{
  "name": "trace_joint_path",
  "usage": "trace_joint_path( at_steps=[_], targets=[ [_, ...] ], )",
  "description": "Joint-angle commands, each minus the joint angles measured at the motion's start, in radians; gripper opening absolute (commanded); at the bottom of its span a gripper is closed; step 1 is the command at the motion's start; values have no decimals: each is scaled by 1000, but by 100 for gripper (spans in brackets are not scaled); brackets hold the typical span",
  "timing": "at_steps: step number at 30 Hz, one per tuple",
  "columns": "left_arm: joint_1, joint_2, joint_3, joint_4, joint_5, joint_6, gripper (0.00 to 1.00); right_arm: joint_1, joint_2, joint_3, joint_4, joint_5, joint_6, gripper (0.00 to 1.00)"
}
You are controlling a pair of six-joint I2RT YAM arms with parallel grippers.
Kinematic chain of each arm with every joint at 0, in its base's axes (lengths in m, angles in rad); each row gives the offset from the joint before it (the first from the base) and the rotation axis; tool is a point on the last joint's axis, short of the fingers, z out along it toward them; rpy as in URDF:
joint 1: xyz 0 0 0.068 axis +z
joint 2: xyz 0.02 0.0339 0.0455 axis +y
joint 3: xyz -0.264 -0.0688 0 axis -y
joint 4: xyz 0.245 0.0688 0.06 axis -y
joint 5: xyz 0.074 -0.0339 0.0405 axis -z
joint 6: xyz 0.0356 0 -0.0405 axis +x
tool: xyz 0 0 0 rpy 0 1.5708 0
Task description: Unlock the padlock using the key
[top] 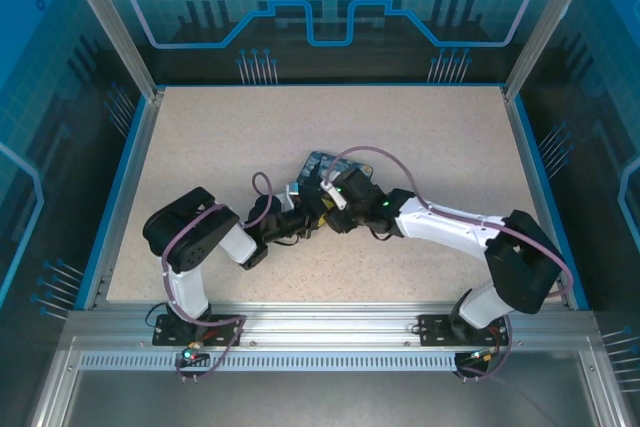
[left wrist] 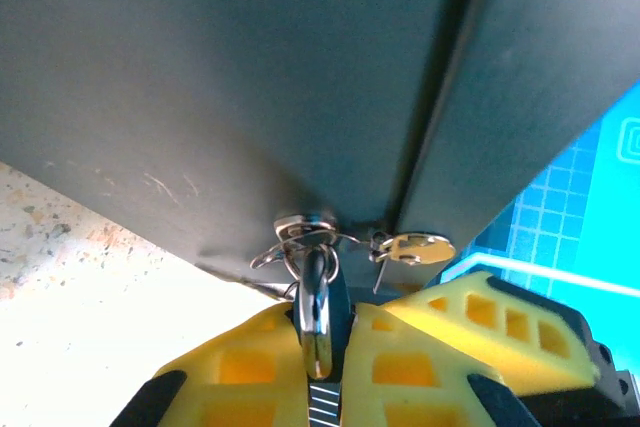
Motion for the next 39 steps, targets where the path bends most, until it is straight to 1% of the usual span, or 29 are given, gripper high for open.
trace_joint_path(
  at_steps=[1,4,9,12,15,17,18,22,25,28,29,33,37,39],
  targets=[
    [-4,15,-8,99,11,-3,0,-80,-76,-56,34,-166,104,57],
    [-4,38,-26,98,7,13,0,-142,-125,-118,77,-280,194,62],
    [-4,67,-55,98,5,45,0,-169,-149,-155,115,-381,291,66],
    [-5,80,-67,98,0,57,9,-172,-147,-179,153,-422,347,70],
    [-3,74,-81,98,-10,70,24,-173,-140,-203,197,-468,397,77],
    [-4,63,-90,98,-16,77,35,-172,-132,-218,229,-496,426,79],
    [-3,56,-95,98,-20,80,41,-173,-125,-223,240,-504,438,80],
    [6,25,-116,98,-32,83,58,-173,-91,-229,276,-521,469,81],
    [17,-11,-129,98,-39,88,65,-172,-71,-232,307,-544,499,81],
    [37,-60,-151,98,-44,87,69,-171,-48,-237,340,-568,526,81],
    [46,-75,-159,98,-46,85,74,-169,-41,-237,348,-573,533,81],
    [90,-145,-188,92,-36,75,83,-148,-6,-227,359,-580,550,81],
    [121,-227,-188,27,-20,83,87,-123,9,-218,359,-561,564,81],
    [136,-294,-175,-59,-8,109,88,-116,5,-221,365,-551,577,81]
  ],
)
